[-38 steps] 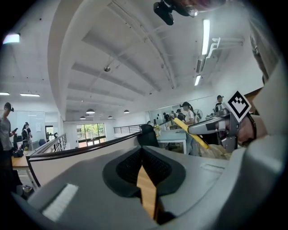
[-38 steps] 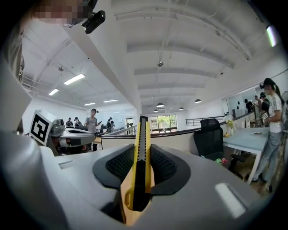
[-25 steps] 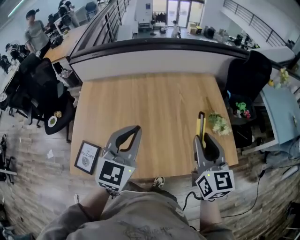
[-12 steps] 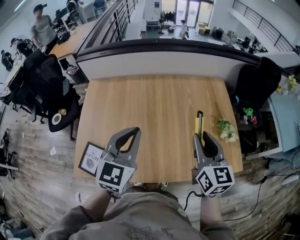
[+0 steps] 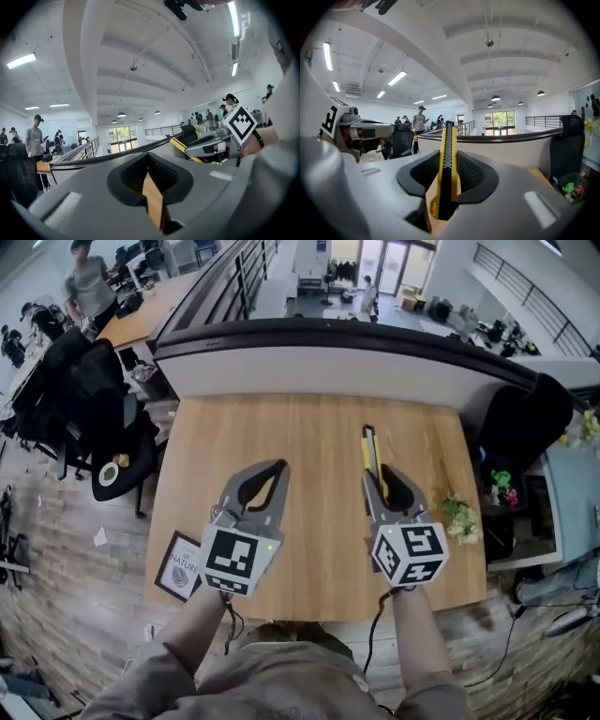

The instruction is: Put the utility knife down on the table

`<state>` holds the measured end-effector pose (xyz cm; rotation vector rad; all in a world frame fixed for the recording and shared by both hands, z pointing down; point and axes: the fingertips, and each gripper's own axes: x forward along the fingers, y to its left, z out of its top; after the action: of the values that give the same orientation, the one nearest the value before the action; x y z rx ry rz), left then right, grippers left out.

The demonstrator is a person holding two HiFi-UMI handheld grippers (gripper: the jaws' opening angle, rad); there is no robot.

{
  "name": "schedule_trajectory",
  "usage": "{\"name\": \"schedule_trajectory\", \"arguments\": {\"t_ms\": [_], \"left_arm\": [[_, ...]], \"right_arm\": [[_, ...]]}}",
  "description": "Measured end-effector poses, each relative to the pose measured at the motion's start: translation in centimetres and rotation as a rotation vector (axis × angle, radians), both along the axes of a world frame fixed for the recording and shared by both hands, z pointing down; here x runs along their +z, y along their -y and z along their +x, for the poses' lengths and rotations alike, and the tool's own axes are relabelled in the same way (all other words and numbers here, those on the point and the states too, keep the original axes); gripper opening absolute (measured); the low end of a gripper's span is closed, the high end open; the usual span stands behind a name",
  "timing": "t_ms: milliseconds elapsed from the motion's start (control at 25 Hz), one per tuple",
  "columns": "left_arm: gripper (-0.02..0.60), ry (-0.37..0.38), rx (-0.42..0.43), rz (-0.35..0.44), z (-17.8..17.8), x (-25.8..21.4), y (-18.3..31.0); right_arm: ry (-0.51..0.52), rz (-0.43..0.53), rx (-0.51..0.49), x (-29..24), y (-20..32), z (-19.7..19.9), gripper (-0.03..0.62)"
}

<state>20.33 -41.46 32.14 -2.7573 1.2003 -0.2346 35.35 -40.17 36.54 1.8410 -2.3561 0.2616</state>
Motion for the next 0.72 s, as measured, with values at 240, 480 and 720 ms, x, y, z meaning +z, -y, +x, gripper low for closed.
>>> {"name": "schedule_trajectory", "arguments": {"t_ms": [240, 480, 720], "left_arm": [[0.002, -0.009, -0.059, -0.055, -0.3, 3.9, 7.4], [0.002, 0.022, -0.095, -0.188, -1.2, 11.4, 12.8], [0.002, 0.025, -0.119, -0.317, -1.9, 18.0, 16.4]], "right_arm": [[-0.041, -0.103, 0.006, 5.5, 8.7, -1.5, 0.124], [-0.058, -0.232, 0.004, 13.3, 14.8, -2.6, 0.124], [-0.031, -0.414, 0.019, 23.0, 18.6, -4.1, 0.124]]}}
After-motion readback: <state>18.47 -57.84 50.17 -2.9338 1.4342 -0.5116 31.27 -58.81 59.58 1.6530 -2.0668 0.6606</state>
